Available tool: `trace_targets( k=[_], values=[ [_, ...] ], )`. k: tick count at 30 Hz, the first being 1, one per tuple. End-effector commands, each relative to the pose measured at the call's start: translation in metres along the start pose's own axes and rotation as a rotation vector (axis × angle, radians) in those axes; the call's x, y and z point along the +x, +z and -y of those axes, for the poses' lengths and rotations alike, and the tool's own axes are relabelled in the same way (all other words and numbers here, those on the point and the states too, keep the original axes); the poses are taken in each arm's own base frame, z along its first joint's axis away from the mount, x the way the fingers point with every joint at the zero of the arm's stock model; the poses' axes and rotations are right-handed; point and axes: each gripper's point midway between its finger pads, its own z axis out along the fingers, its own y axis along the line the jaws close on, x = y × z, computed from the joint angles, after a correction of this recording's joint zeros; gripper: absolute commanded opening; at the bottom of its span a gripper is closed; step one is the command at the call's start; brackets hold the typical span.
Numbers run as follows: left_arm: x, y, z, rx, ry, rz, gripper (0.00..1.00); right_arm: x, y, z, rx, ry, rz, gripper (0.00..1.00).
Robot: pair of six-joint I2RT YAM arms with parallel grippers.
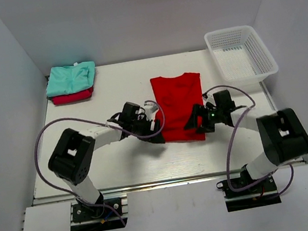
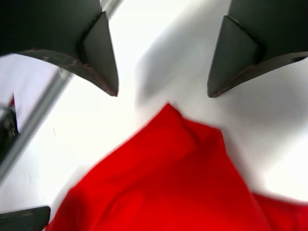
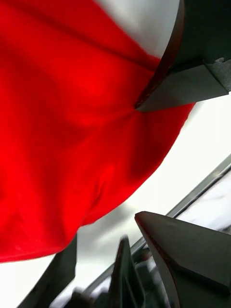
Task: Fold and stack the t-shirts
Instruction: Fold the folded rectangular tshirt in 1/3 of the way
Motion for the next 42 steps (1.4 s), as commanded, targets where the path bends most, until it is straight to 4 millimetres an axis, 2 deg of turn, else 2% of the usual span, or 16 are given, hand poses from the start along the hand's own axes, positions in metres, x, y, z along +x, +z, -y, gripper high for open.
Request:
trace_targets(
  k=[1,3,5,9,11,12,13,14,17,20,21,24,31,34,37,42],
  values=[
    [0.023,-0.025,0.037,0.058,0.012,-0.030,0.87,0.061,-0.021,0.016,0.117,-0.041,-0.156,0.90],
    [0.017,-0.035,0.045,0.036,0.018,0.021,0.89,0.059,-0.028,0.013,0.137,-0.153,-0.144,0.90],
    [0.001,-0.048,0.050,-0.006,0.043,0.095,0.91,0.039,-0.041,-0.007,0.111,-0.246,-0.066,0.90],
    [-0.062,-0.061,0.036,-0.171,0.091,0.256,0.91,-0.007,-0.060,-0.030,0.137,-0.339,0.099,0.90],
    [-0.081,-0.060,0.026,-0.204,0.096,0.272,0.92,-0.027,-0.066,-0.032,0.181,-0.338,0.166,0.90],
    [-0.103,-0.062,0.026,-0.226,0.121,0.299,0.92,-0.039,-0.069,-0.026,0.242,-0.324,0.210,0.90],
    [-0.102,-0.046,0.010,-0.265,0.119,0.255,0.92,-0.048,-0.073,-0.018,0.297,-0.305,0.245,0.90],
    [-0.127,-0.046,0.010,-0.288,0.139,0.284,0.90,-0.058,-0.073,-0.021,0.304,-0.266,0.283,0.90],
    [-0.147,-0.021,-0.015,-0.362,0.152,0.230,0.85,-0.076,-0.067,-0.016,0.342,-0.206,0.323,0.90],
    [-0.167,-0.006,-0.019,-0.355,0.182,0.224,0.82,-0.081,-0.054,-0.006,0.359,-0.173,0.278,0.89],
    [-0.161,0.007,-0.028,-0.362,0.181,0.189,0.78,-0.086,-0.051,-0.005,0.363,-0.177,0.275,0.85],
    [-0.167,0.014,-0.038,-0.395,0.176,0.188,0.67,-0.096,-0.046,-0.003,0.369,-0.174,0.270,0.82],
    [-0.171,0.032,-0.038,-0.340,0.204,0.182,0.55,-0.099,-0.029,0.001,0.339,-0.188,0.231,0.78],
    [-0.169,0.045,-0.035,-0.294,0.202,0.159,0.37,-0.098,-0.026,0.004,0.336,-0.181,0.216,0.78],
    [-0.168,0.047,-0.037,-0.296,0.196,0.143,0.03,-0.096,-0.022,0.009,0.339,-0.173,0.202,0.78],
    [-0.187,0.032,-0.030,-0.320,0.205,0.209,0.00,-0.094,-0.021,0.011,0.337,-0.171,0.200,0.78]
  ],
)
